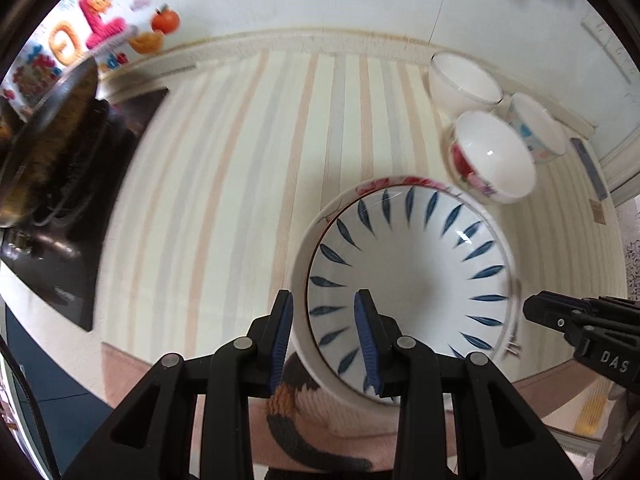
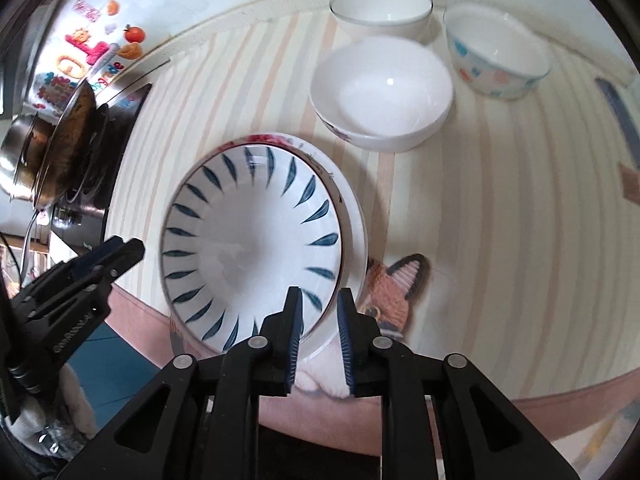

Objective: Organize plates and bowls
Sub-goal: 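Open both tools and lift them away from the plate stack, then grasp the rim of the plain white bowl with both tools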

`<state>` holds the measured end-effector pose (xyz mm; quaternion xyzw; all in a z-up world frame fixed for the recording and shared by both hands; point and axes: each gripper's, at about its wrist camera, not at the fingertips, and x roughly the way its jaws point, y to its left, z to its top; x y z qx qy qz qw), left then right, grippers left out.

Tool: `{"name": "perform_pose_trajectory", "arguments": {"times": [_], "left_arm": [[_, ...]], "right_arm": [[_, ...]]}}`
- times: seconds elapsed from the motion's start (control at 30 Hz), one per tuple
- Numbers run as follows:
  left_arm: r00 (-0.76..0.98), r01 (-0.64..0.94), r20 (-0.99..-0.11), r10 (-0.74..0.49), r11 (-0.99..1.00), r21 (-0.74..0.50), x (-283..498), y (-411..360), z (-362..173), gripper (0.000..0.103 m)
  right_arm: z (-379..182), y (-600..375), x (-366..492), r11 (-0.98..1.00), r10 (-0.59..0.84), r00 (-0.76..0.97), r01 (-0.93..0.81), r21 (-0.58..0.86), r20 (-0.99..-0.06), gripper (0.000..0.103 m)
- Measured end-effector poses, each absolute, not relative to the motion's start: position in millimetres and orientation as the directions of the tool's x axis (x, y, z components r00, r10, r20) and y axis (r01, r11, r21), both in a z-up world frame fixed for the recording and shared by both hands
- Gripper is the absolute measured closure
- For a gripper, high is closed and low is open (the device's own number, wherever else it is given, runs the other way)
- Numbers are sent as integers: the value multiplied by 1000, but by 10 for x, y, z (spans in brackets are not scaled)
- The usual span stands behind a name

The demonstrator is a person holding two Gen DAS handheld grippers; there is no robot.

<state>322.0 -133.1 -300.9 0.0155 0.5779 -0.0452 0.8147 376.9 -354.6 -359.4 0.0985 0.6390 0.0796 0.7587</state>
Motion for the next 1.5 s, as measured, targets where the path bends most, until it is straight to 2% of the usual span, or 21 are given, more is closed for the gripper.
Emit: {"name": "perform_pose_trajectory", "arguments": {"times": [0.07,0.17,0.3,0.33,0.37,0.4,0.67,1.03,1.27,1.5], "left_arm": [[356,94,-932,-72,995,-41,3105,-1327,-2832,71],[392,107,-916,-88,993,-49,2925,-1317,-2580,63],[425,121,-899,-108,991,-62,2729,-1251,-2319,60],[428,126,-896,-115,990,-67,2682,-1223,-2256,47],[428,137,-895,-129,988,-77,2645,-1217,-2204,27],[430,143,-892,-140,986,-86,2593,-1205,-2160,22],[479,191,-860,-179,977,-97,2171,-1026,-1769,21],[482,242,-851,-208,965,-98,2002,-1046,-1626,21],[503,221,-844,-188,972,-85,2367,-1318,-1701,21],[495,183,-851,-175,979,-95,3269,-1875,-1924,21]], "right_arm": [[-3430,-3508,3628,971,236,201,-3,241,-951,61],[-3187,-3456,3399,970,237,244,1,245,-940,47],[-2843,-3368,3096,971,224,300,11,238,-927,43],[-2762,-3357,3033,972,221,313,12,237,-924,39],[-2663,-3338,2954,973,213,330,16,231,-920,34],[-2563,-3318,2874,974,204,347,21,225,-915,33],[-2006,-3148,2320,976,173,432,44,212,-885,20],[-1848,-3293,2079,959,171,462,124,254,-870,19],[-2060,-3821,2537,936,191,454,182,300,-871,19],[-2573,-4586,3498,921,231,395,206,330,-889,19]]}}
